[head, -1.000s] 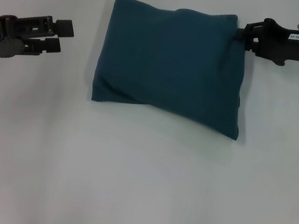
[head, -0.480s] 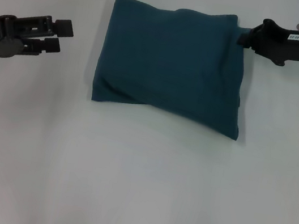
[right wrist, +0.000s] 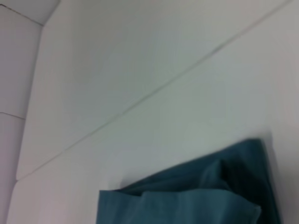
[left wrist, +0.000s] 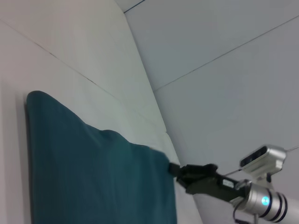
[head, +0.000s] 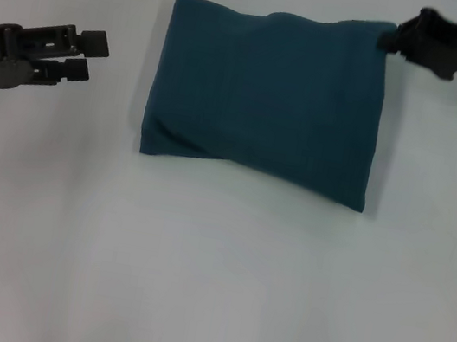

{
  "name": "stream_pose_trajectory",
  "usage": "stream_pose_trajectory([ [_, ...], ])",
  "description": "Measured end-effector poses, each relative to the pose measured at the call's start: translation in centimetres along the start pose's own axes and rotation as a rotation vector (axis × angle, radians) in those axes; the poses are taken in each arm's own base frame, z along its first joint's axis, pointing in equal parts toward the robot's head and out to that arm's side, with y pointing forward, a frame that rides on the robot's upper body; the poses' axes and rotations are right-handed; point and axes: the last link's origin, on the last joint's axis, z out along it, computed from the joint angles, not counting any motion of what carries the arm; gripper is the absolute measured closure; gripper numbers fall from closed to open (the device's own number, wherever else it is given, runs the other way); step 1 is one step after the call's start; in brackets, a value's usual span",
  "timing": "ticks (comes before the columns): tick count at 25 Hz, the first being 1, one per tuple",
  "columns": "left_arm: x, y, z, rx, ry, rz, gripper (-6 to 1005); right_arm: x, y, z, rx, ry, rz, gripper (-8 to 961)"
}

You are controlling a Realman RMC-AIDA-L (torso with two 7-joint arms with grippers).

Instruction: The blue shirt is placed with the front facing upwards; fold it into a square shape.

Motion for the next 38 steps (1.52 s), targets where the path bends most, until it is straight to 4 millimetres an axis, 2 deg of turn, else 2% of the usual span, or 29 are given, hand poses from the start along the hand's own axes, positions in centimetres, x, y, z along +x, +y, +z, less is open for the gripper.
stream_pose_trajectory([
  [5, 0.0, 0.0, 0.0, -0.001, 0.001, -0.001, 63, -1.1, 1.0, -0.5, -0.007, -0.023, -0.053, 916],
  [12, -0.1, 0.0, 0.0, -0.002, 0.001, -0.004, 63, -1.2, 2.3, 0.8, -0.008, -0.012, -0.137, 905],
  [28, -0.1, 0.1, -0.3, -0.007, 0.002, -0.008, 62, -0.9, 2.4, 0.7, -0.023, 0.005, -0.129, 881],
  [31, -0.1, 0.0, -0.5, -0.005, 0.005, -0.007, 62, -0.4, 2.7, 0.4, -0.051, 0.047, -0.171, 877],
  [36, -0.1, -0.1, -0.5, -0.002, 0.009, -0.007, 62, 0.8, 1.4, -0.3, -0.052, 0.090, -0.156, 869],
  [38, -0.1, -0.1, -0.4, -0.002, 0.010, -0.006, 62, 1.1, 0.2, -0.8, -0.034, 0.080, -0.106, 791],
])
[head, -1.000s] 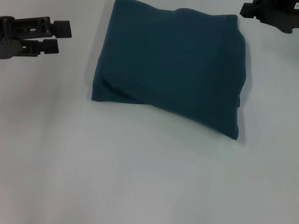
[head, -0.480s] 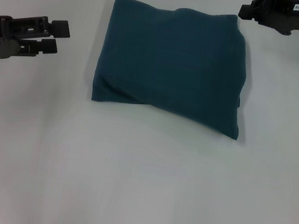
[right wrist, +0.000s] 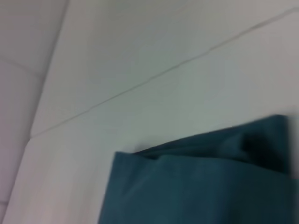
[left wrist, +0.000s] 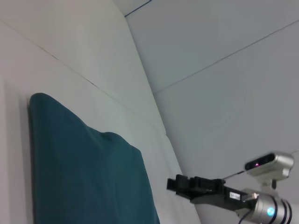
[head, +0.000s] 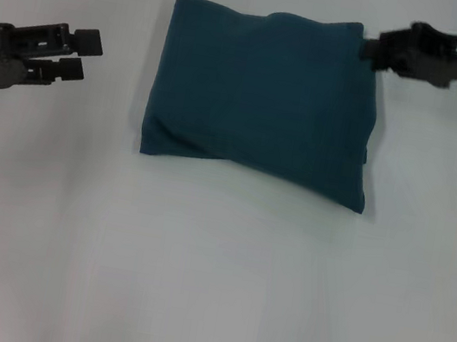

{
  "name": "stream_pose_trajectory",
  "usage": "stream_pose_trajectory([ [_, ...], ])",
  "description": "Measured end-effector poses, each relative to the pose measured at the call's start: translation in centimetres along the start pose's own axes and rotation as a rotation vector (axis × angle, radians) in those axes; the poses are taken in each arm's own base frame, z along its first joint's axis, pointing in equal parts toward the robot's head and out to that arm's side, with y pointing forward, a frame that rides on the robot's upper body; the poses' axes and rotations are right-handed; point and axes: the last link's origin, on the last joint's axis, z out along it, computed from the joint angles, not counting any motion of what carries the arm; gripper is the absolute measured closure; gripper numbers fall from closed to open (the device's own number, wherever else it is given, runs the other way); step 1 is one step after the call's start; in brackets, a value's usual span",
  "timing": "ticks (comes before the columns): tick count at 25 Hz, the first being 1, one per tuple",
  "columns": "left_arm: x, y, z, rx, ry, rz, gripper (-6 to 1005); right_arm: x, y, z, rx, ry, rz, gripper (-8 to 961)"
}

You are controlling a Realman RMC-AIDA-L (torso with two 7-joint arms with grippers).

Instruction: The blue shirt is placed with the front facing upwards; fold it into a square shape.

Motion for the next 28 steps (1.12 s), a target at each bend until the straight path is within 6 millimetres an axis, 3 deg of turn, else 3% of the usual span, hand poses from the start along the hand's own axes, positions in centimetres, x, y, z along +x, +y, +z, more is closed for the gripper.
stream_pose_trajectory([
  [10, 0.3, 0.3, 0.6, -0.008, -0.007, 0.009, 63, 0.4, -2.7, -1.8, 0.058, -0.025, 0.115, 363],
  [19, 0.4, 0.3, 0.8, -0.009, -0.003, 0.011, 62, 1.0, -3.0, 0.9, 0.089, -0.056, 0.209, 146],
  [28, 0.4, 0.0, 0.6, 0.001, 0.004, 0.010, 64, 1.6, -2.1, 3.3, 0.092, -0.088, 0.236, 124],
])
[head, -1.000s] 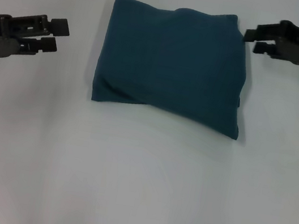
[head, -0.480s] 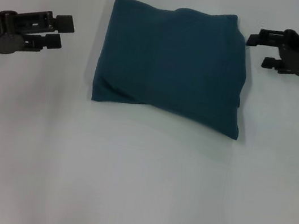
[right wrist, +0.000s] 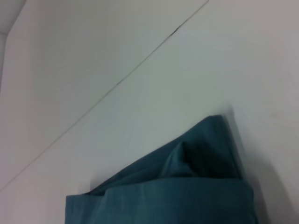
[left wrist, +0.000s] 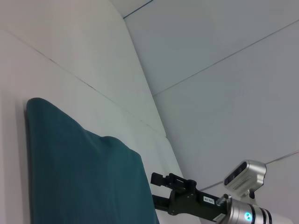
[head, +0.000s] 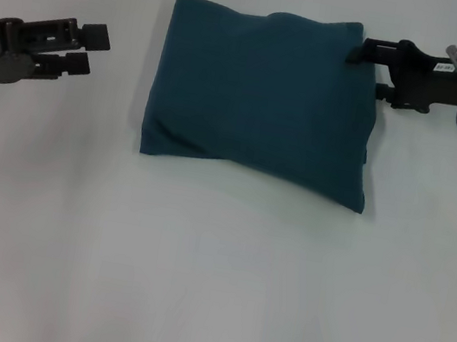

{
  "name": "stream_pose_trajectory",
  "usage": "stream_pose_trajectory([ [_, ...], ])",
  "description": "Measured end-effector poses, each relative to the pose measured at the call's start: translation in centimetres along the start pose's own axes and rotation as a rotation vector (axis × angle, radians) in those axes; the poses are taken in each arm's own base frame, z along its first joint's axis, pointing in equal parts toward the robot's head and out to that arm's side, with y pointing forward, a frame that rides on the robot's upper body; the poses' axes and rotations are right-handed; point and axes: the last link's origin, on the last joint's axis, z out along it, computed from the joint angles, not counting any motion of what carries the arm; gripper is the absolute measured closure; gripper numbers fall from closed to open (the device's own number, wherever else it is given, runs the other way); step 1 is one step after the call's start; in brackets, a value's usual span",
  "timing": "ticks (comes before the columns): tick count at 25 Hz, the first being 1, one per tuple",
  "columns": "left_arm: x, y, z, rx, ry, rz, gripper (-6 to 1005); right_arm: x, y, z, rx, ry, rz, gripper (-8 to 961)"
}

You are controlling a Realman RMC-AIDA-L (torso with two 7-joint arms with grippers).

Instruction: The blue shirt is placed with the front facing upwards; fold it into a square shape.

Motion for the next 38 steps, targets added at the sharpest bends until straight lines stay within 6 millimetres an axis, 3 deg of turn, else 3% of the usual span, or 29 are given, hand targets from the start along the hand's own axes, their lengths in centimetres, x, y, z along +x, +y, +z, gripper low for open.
stream_pose_trajectory([
  [22, 0.02, 0.09, 0.26, -0.004, -0.010, 0.002, 63, -0.12, 0.56, -0.14, -0.086, -0.045, 0.035, 151],
  [30, 0.08, 0.16, 0.19, -0.008, -0.006, 0.003, 63, -0.27, 0.20, -0.24, -0.041, -0.023, -0.003, 182],
  [38, -0.01, 0.08, 0.13, -0.007, -0.004, -0.001, 62, -0.42, 0.27, -0.25, -0.034, -0.025, -0.020, 553],
])
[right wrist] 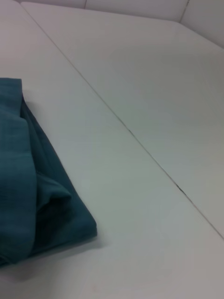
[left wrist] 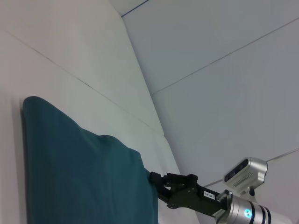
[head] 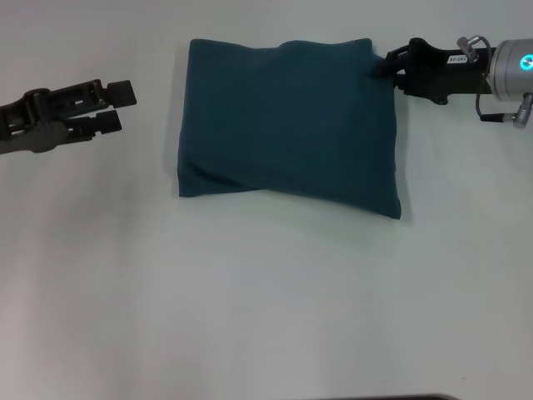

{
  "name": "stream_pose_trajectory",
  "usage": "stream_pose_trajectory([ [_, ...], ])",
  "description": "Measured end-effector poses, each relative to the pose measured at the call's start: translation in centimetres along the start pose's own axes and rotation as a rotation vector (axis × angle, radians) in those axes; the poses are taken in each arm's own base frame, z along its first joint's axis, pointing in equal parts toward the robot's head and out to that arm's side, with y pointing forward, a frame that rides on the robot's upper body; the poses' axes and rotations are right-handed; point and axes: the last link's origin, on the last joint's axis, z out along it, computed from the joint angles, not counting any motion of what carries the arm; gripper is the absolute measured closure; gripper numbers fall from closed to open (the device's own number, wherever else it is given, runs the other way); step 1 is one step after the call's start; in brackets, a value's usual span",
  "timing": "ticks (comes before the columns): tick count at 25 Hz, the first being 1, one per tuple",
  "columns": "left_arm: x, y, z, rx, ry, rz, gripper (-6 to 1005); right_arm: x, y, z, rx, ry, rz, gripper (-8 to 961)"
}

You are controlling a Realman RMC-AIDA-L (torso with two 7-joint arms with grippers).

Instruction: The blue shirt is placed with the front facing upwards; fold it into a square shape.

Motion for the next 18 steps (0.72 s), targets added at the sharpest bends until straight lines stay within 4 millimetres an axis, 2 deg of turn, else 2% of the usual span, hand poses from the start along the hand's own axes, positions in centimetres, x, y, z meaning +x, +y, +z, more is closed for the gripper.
stream_pose_trajectory([
  [8, -0.04, -0.04, 0.04, 0.001, -0.003, 0.000, 62, -0.09, -0.03, -0.02, 0.003, -0.005, 0.007, 847],
  [18, -0.10, -0.11, -0.14, 0.000, -0.002, -0.004, 63, -0.68, 0.66, -0.52, -0.024, -0.013, -0.015, 872],
])
